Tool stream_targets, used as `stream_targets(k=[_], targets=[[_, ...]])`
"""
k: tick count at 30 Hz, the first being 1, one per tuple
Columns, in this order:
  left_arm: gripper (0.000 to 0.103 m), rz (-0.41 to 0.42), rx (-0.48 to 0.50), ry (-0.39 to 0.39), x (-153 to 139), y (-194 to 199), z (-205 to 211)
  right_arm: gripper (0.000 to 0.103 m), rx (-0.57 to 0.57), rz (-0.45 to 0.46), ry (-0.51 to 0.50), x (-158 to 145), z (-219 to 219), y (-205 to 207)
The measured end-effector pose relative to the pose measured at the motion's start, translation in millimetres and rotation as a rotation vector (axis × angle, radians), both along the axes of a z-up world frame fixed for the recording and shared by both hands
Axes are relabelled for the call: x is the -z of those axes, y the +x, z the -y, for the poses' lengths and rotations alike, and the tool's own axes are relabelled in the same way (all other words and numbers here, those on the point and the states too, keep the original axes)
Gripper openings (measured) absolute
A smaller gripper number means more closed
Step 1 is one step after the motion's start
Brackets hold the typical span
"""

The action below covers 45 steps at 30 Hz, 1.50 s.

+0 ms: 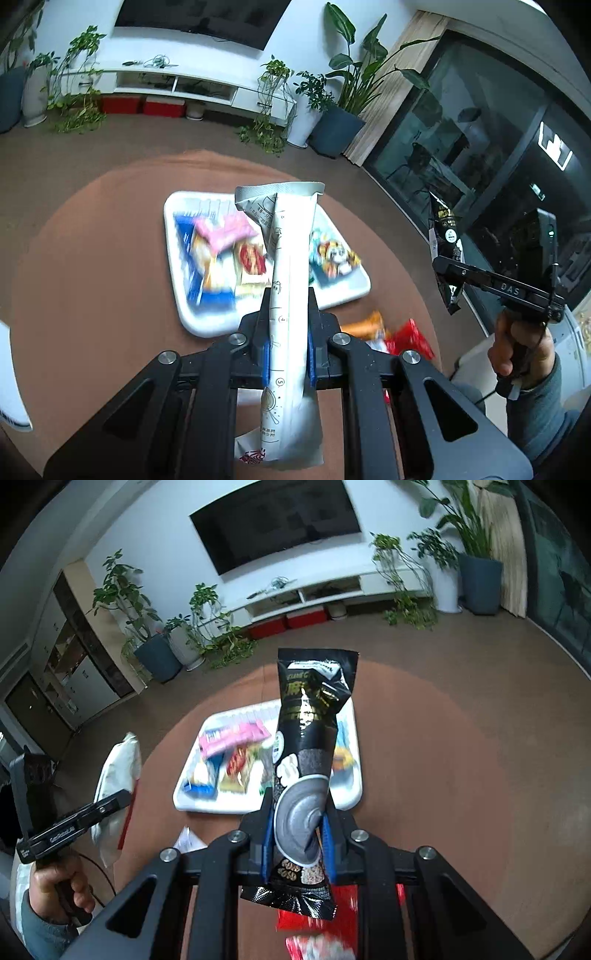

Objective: Organize snacks
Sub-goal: 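Carry the white bag with the left gripper while the right gripper carries the black snack to the tray, then open both grippers to release the packets into the tray and withdraw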

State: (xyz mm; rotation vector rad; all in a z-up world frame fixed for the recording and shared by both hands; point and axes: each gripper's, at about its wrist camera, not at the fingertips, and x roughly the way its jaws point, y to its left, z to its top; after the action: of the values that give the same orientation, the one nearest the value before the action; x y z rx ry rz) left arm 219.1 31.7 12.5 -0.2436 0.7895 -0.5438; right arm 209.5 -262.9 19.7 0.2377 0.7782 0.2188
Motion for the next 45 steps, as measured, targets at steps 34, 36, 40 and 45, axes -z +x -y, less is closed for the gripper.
stream_targets(k=[34, 36, 40, 45], targets=[[0.012, -0.128, -0.065, 0.152, 94.0, 168.0, 78.7, 0.024, -0.151, -0.298, -0.139, 101.8, -69.4, 159.2], [0.013, -0.128, -0.066, 0.163, 94.2, 164.0, 80.4, 0.025, -0.152, -0.297, -0.139, 103.0, -69.5, 158.8], [0.015, -0.138, -0.067, 0.176, 98.0, 164.8, 82.7, 0.026, -0.149, -0.294, -0.145, 102.8, -68.5, 159.5], [0.023, -0.136, -0.083, 0.193, 94.7, 161.9, 84.0, 0.034, -0.145, -0.298, -0.130, 102.5, -65.3, 157.2]])
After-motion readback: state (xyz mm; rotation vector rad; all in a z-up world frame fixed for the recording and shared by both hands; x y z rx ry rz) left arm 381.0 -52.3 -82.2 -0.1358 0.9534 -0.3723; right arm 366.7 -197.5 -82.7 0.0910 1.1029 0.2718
